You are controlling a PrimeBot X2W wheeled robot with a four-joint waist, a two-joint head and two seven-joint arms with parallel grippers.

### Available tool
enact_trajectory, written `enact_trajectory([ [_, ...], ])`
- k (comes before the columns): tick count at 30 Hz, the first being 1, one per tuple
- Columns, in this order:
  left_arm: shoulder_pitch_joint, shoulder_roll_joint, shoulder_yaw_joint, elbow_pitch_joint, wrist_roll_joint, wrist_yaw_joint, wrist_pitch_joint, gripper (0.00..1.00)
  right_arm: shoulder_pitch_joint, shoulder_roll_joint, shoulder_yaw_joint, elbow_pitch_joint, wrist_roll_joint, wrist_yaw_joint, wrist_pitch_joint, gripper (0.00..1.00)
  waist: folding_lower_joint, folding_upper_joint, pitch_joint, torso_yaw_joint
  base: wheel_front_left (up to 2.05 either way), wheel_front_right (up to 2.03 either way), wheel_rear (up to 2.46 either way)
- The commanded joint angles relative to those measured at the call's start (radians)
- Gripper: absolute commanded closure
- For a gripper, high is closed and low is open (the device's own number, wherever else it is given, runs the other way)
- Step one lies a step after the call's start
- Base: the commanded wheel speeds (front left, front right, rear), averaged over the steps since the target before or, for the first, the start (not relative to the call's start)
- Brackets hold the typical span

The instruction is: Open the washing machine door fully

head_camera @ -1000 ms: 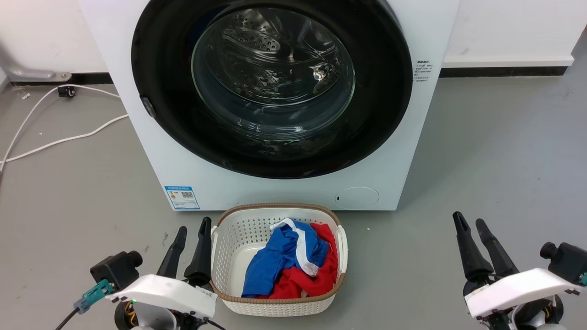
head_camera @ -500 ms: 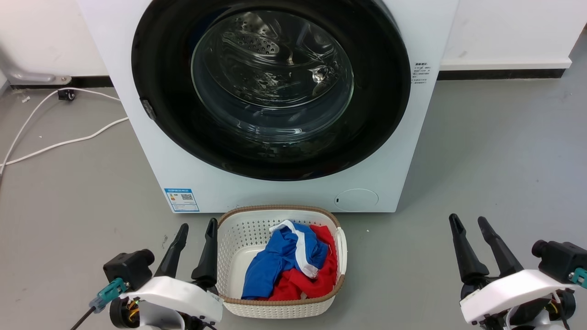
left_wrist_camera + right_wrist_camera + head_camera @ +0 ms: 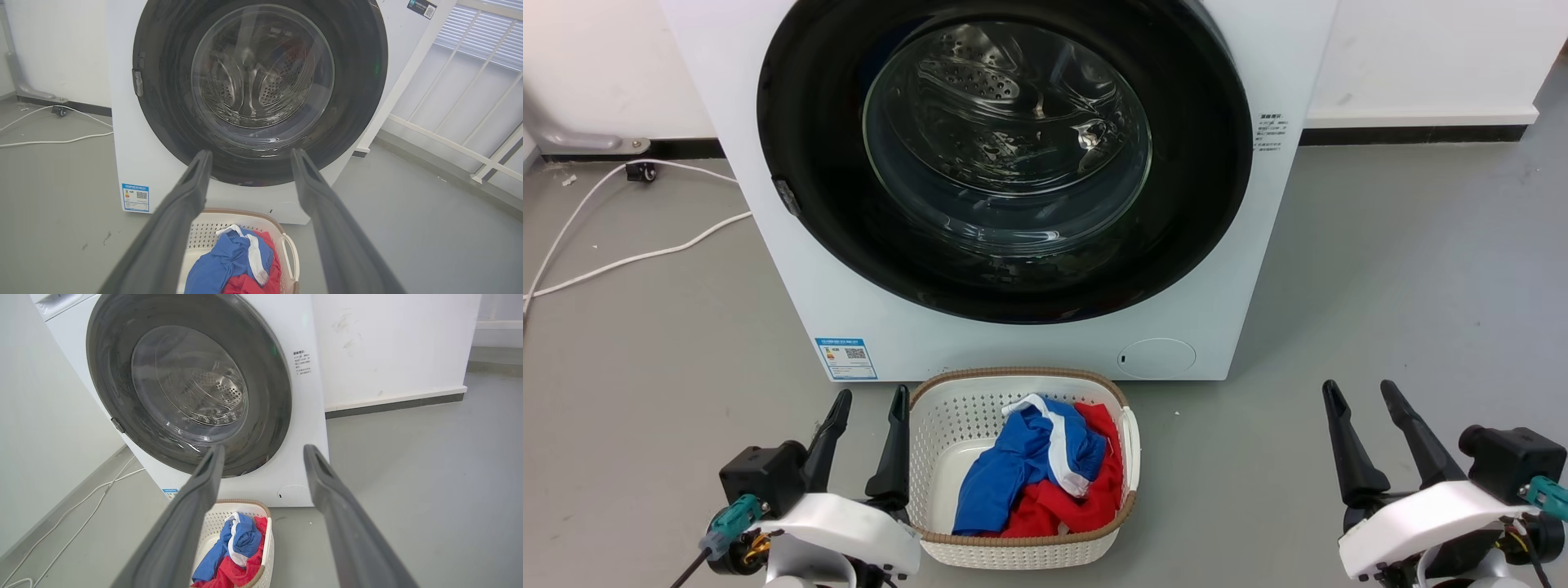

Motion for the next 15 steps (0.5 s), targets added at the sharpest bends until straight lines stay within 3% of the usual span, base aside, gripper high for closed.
enact_trajectory([
  [1,-0.020,0.004,-0.004,-0.008,0.027,0.004,-0.011,0.00,0.007,0.003,-0.001,-0.014,-0.031,0.002,-0.008,0.00,0.0000,0.0000,0.000,0.000,0.00,0.00,0.00],
  [15,-0.019,-0.003,-0.008,-0.001,0.127,0.014,-0.042,0.00,0.012,0.015,-0.004,-0.023,-0.152,0.002,-0.024,0.00,0.0000,0.0000,-0.003,-0.006,0.00,0.00,0.00],
])
